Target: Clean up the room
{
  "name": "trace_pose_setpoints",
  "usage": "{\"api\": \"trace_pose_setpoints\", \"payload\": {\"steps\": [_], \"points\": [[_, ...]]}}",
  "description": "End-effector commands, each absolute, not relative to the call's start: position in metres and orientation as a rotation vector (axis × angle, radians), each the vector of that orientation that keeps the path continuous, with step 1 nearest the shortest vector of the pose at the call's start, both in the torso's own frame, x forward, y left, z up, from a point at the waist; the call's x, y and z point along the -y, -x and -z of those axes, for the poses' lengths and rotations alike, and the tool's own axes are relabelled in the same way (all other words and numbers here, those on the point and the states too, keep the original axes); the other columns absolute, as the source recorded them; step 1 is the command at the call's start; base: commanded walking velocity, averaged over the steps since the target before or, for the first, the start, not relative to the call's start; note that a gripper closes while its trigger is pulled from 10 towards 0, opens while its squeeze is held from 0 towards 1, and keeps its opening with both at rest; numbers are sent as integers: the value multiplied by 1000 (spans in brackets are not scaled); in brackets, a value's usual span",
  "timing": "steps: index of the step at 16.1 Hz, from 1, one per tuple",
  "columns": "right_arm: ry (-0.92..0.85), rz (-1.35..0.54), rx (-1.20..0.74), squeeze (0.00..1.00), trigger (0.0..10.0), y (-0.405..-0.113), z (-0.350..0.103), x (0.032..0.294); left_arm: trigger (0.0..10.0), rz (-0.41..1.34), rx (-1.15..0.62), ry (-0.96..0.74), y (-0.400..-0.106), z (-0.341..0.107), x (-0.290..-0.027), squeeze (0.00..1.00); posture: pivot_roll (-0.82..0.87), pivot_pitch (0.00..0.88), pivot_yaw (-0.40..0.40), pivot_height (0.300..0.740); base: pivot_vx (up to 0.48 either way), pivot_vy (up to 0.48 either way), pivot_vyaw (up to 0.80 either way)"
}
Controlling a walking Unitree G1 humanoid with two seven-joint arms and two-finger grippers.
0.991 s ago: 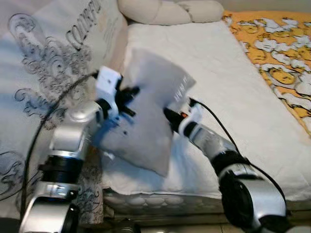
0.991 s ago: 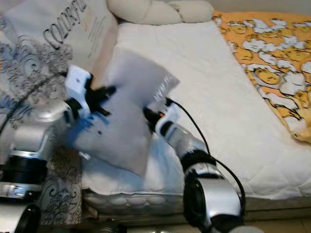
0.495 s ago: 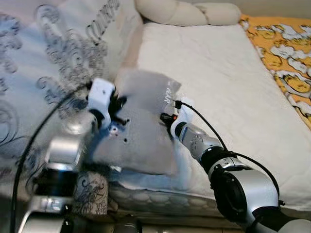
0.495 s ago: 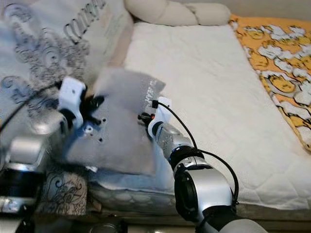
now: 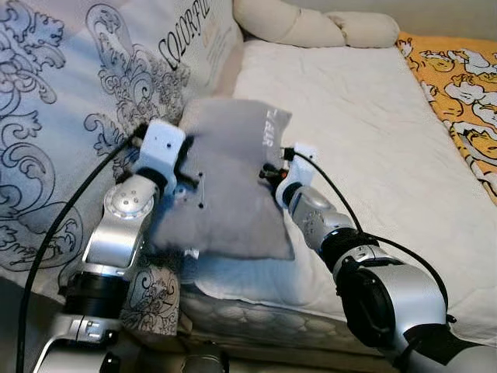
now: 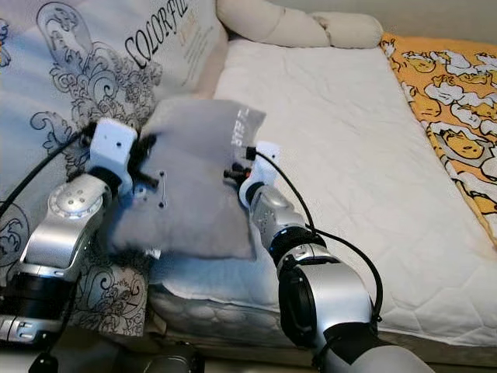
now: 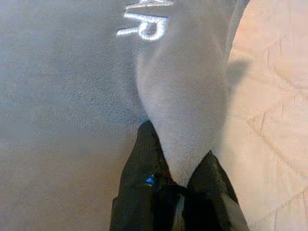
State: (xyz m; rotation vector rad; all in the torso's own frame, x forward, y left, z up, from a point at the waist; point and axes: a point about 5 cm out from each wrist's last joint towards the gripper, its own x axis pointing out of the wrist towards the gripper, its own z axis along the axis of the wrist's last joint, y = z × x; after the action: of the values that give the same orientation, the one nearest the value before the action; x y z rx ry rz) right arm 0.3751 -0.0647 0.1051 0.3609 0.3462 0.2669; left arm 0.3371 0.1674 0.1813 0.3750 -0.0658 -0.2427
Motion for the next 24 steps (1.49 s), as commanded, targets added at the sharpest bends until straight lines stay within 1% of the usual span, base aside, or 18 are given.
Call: {"api": "trace_pose_setpoints", "payload": {"steps": [1, 3, 4, 5, 10, 11, 13, 14, 15, 16, 17, 18, 19, 20, 22, 24], "points": [[-330, -144, -372, 0, 10000, -374, -94, 88, 0, 164, 163, -400, -338, -199, -173, 0, 432, 0, -36, 740, 0, 0, 0], [-291, -137, -394, 0, 10000, -371, -89, 90, 0, 183, 104, -423, -336, -179, -170, 0, 426, 0, -35, 740, 0, 0, 0], [-287, -131, -455, 1000, 10000, -365, -77, 90, 10000, 211, 39, -472, -336, -155, -171, 0, 413, 0, -30, 740, 0, 0, 0], [-252, -137, -485, 1000, 10000, -360, -69, 90, 10000, 205, 10, -495, -337, -144, -176, 1000, 407, 0, -28, 740, 0, 0, 0], [-222, -134, -556, 1000, 10000, -346, -48, 95, 10000, 124, -39, -567, -340, -127, -189, 1000, 394, 0, -19, 740, 0, 0, 0], [-216, -122, -557, 1000, 10000, -344, -45, 98, 10000, 122, -23, -540, -340, -129, -187, 1000, 393, 0, -18, 740, 0, 0, 0], [-258, -83, -497, 1000, 10000, -348, -50, 108, 10000, 119, 47, -489, -339, -140, -182, 1000, 385, 0, -24, 740, 0, 0, 0], [-329, -80, -436, 1000, 10000, -354, -58, 114, 10000, 131, 102, -378, -338, -152, -179, 1000, 369, 0, -31, 740, 0, 0, 0], [-358, -81, -415, 1000, 10000, -355, -61, 116, 10000, 145, 115, -327, -337, -157, -178, 1000, 359, 0, -33, 740, 0, 0, 0], [-383, -98, -384, 1000, 10000, -357, -64, 120, 10000, 201, 101, -164, -334, -162, -172, 196, 330, 0, -34, 740, 0, 0, 0], [-377, -116, -358, 1000, 10000, -357, -65, 124, 10000, 229, 96, -53, -331, -168, -168, 0, 302, 0, -35, 740, 0, 0, 0], [-351, -146, -316, 1000, 10000, -356, -68, 131, 10000, 225, 67, 13, -324, -172, -168, 0, 264, 0, -34, 740, 0, 0, 0], [-328, -185, -286, 169, 10000, -354, -69, 135, 10000, 223, 40, 37, -318, -170, -170, 0, 225, 0, -35, 740, 0, 0, 0], [-262, -241, -240, 0, 10000, -348, -74, 139, 10000, 224, 30, 11, -310, -165, -174, 0, 184, 0, -31, 740, 0, 0, 0], [-236, -251, -188, 0, 10000, -335, -86, 145, 10000, 239, -8, -18, -301, -157, -174, 0, 129, 0, -27, 740, 0, 0, 0], [-168, -246, -139, 0, 10000, -315, -105, 152, 10000, 245, -46, -14, -290, -155, -170, 0, 91, 0, -23, 740, 0, -292, 0]]}}
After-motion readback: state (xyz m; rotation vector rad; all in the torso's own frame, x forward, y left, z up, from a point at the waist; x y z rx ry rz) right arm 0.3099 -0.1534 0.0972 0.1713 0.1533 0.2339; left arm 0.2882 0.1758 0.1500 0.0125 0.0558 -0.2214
